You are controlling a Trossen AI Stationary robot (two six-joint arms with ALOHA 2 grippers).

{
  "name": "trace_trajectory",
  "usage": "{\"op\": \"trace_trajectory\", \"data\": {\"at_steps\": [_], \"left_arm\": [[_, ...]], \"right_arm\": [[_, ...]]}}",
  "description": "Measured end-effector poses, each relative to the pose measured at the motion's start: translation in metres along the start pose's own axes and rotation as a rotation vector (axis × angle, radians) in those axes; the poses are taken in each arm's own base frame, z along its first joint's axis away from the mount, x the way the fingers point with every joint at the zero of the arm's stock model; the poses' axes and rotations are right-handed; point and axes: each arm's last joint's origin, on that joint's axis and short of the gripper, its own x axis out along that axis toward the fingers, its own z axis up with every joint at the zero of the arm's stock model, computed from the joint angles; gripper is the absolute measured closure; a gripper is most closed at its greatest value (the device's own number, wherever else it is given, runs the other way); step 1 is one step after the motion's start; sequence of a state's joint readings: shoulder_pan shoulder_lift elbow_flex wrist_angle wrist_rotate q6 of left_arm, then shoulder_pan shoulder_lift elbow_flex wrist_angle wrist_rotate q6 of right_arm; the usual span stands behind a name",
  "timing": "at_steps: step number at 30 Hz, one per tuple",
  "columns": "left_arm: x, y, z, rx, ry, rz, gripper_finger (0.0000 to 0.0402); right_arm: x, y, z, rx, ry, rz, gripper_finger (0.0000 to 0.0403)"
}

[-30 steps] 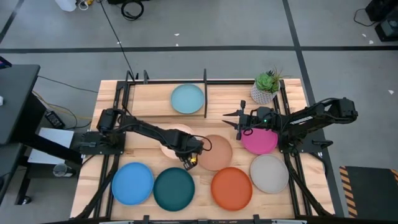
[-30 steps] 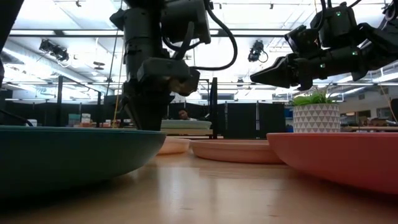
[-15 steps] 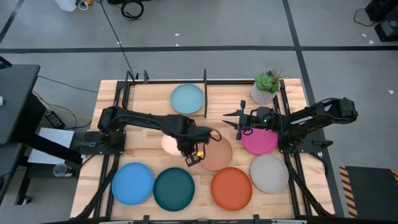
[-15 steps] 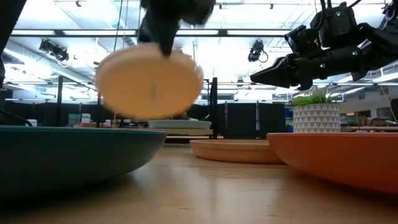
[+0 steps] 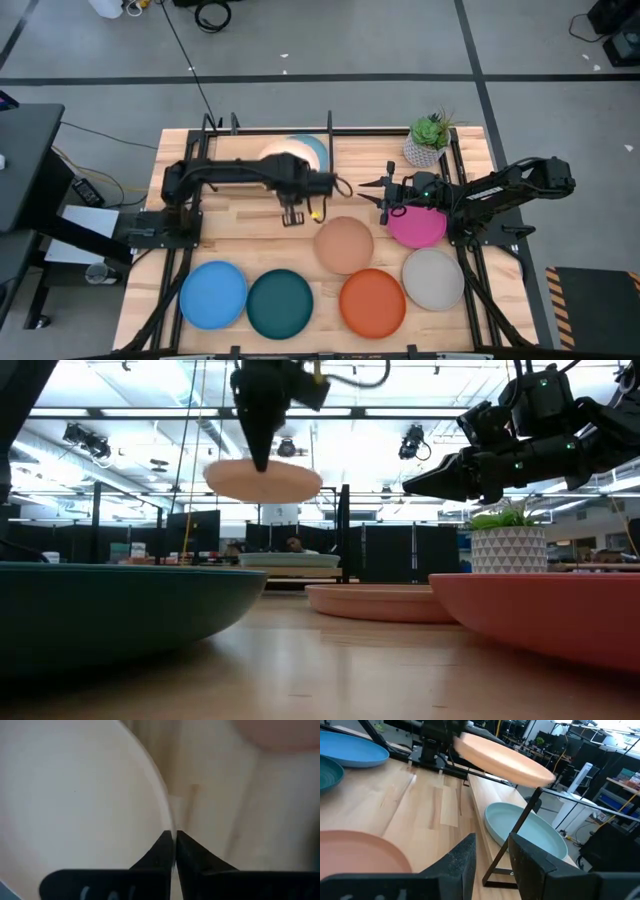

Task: Place and stack plates onto a shelf
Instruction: Stack the white plate on top of the light blue plate on the shelf

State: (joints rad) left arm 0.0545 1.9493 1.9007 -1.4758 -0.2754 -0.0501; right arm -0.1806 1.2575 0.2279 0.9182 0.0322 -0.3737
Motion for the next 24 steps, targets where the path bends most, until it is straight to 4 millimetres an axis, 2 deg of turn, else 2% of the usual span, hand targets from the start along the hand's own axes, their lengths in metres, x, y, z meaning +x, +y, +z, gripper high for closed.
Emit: {"op": "trace_trajectory", "data": {"at_steps": [8, 13, 17, 24], "left_arm": [[0.043, 0.052, 0.006, 0.174, -0.034, -0.015, 0.0386], [0.068, 0.076, 0.005, 0.174, -0.078, -0.056, 0.0386], [0.087, 0.082, 0.001, 0.175, -0.073, -0.074, 0.0386], [0.107, 0.071, 0.000, 0.204, -0.100, -0.102, 0.0386]], "right_arm": [[0.000, 0.000, -0.001, 0.002, 0.009, 0.004, 0.0282], [0.000, 0.001, -0.002, 0.002, 0.021, 0.008, 0.0282], [0.000, 0.001, -0.002, 0.003, 0.022, 0.008, 0.0282], [0.000, 0.001, -0.002, 0.003, 0.022, 0.009, 0.0282]]}}
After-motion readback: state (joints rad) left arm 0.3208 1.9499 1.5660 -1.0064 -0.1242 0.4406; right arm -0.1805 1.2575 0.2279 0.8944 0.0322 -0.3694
